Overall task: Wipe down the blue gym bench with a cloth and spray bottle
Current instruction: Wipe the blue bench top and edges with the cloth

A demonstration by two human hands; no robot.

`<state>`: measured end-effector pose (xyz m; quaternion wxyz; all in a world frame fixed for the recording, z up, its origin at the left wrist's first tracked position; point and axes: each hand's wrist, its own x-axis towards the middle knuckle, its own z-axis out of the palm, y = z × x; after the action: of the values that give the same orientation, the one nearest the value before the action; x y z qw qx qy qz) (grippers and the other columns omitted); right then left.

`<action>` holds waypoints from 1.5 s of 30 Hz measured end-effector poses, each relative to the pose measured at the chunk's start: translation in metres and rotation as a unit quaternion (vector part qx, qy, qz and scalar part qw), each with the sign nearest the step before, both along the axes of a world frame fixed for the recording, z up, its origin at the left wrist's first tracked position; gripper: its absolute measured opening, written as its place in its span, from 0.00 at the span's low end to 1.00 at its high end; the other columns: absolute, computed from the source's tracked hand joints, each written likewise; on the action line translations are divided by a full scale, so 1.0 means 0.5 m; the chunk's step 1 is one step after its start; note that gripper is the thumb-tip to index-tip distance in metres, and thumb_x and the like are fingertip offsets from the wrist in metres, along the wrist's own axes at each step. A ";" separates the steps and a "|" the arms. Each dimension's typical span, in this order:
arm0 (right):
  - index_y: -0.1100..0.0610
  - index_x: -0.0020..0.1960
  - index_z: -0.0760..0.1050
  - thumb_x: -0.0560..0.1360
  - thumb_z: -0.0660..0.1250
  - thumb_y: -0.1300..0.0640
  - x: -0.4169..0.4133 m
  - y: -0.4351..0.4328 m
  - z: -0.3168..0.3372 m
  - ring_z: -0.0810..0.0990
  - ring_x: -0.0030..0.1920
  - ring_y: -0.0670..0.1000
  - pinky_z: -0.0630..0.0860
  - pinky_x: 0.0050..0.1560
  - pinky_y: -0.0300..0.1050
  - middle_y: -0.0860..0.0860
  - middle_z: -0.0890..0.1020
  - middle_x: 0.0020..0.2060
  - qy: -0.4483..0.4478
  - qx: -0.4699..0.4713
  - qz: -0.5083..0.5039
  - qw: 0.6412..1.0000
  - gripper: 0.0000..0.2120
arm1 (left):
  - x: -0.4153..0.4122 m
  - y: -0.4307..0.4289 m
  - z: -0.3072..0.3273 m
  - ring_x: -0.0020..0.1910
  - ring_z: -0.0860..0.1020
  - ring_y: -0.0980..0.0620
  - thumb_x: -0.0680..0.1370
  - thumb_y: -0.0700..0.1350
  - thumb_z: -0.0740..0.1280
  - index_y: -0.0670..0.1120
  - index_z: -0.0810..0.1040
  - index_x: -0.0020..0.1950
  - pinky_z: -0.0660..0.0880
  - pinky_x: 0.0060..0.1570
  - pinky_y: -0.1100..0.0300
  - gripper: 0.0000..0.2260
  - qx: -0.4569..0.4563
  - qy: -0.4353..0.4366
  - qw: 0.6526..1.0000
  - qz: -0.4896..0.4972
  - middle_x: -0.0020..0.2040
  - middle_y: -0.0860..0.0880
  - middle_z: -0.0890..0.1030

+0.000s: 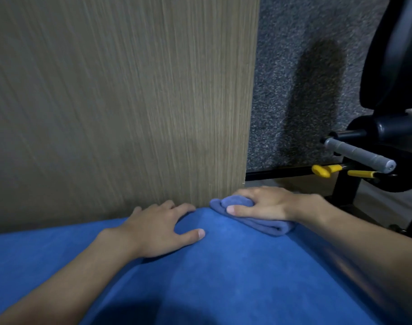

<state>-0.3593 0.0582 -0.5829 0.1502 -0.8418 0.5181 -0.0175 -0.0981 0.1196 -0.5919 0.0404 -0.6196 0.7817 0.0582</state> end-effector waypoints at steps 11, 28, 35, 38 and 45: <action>0.41 0.57 0.71 0.71 0.51 0.24 0.077 0.003 0.005 0.76 0.59 0.49 0.69 0.60 0.50 0.42 0.80 0.57 0.050 0.008 -0.003 0.999 0.27 | 0.019 -0.008 -0.001 0.63 0.74 0.55 0.64 0.80 0.52 0.66 0.62 0.71 0.69 0.65 0.49 0.38 0.018 0.072 0.997 -0.004 0.63 0.59 0.72; 0.45 0.57 0.69 0.72 0.52 0.28 0.116 0.017 0.000 0.76 0.57 0.51 0.68 0.57 0.53 0.44 0.78 0.56 0.059 -0.041 0.028 0.997 0.26 | 0.071 -0.036 0.016 0.63 0.76 0.60 0.81 0.38 0.63 0.52 0.75 0.65 0.69 0.64 0.67 0.15 0.002 0.279 0.959 -0.043 0.62 0.57 0.79; 0.45 0.78 0.51 0.73 0.45 0.26 0.008 0.088 -0.013 0.47 0.78 0.49 0.43 0.75 0.58 0.47 0.56 0.78 0.047 -0.092 0.006 0.995 0.39 | -0.137 -0.115 0.027 0.61 0.77 0.53 0.82 0.43 0.62 0.45 0.73 0.70 0.70 0.66 0.59 0.16 0.003 0.330 0.938 -0.103 0.62 0.47 0.80; 0.47 0.79 0.50 0.75 0.48 0.29 -0.038 0.116 -0.016 0.41 0.78 0.47 0.42 0.76 0.56 0.46 0.49 0.79 -0.012 -0.085 -0.060 0.995 0.38 | -0.174 -0.123 0.026 0.47 0.76 0.59 0.82 0.51 0.63 0.54 0.72 0.72 0.71 0.54 0.62 0.18 0.008 0.293 0.948 -0.122 0.48 0.55 0.79; 0.55 0.79 0.40 0.79 0.55 0.39 -0.042 0.170 -0.047 0.41 0.78 0.46 0.42 0.75 0.41 0.49 0.45 0.79 -0.098 -0.090 -0.123 0.983 0.39 | -0.197 -0.126 0.034 0.59 0.75 0.48 0.76 0.61 0.63 0.51 0.80 0.59 0.69 0.65 0.53 0.19 -0.058 0.159 0.974 -0.152 0.58 0.50 0.72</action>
<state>-0.3802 0.1433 -0.6063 0.1206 -0.7758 0.5970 -0.1649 -0.1968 0.0568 -0.5751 -0.1114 -0.4775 0.8653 0.1038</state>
